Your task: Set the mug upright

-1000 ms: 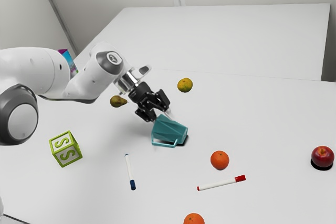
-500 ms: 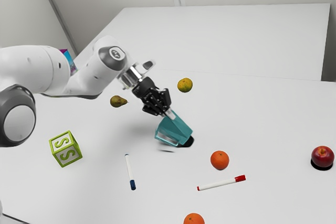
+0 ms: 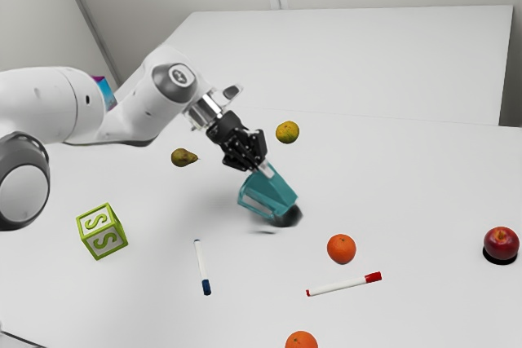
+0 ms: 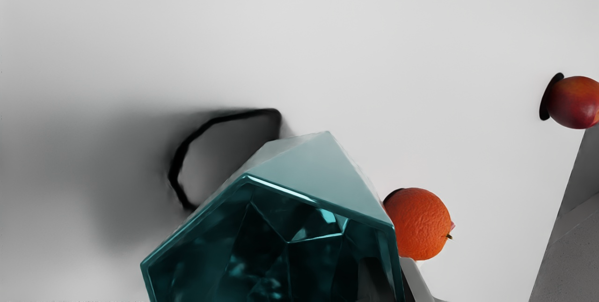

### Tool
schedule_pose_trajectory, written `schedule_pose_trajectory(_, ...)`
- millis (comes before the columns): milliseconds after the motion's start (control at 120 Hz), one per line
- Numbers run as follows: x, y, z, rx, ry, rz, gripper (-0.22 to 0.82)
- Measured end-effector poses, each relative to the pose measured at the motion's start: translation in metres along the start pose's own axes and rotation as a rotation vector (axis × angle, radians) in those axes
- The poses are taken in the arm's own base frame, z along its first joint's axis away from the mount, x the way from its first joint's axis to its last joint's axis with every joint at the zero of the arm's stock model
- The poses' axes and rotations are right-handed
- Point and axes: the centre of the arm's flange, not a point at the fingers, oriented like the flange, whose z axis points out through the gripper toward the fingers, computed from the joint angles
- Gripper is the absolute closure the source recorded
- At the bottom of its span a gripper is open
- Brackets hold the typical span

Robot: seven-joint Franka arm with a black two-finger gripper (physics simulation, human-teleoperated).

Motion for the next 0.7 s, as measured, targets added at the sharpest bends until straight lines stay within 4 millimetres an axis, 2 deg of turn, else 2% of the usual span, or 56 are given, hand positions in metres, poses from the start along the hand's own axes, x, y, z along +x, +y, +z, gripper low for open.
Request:
schedule_pose_trajectory(150,-0.015,0.031,-0.032,0.181,0.048,0.122,0.79)
schedule_pose_trajectory(242,-0.022,0.036,-0.040,0.321,0.045,0.182,0.79)
schedule_pose_trajectory(325,-0.029,0.032,-0.044,0.439,0.029,0.218,0.79)
schedule_pose_trajectory(400,-0.032,0.031,-0.042,0.543,0.008,0.258,0.79)
schedule_pose_trajectory(542,-0.039,0.026,-0.024,0.709,-0.017,0.332,0.79)
schedule_pose_trajectory(700,-0.035,0.028,-0.008,0.790,0.004,0.398,0.79)
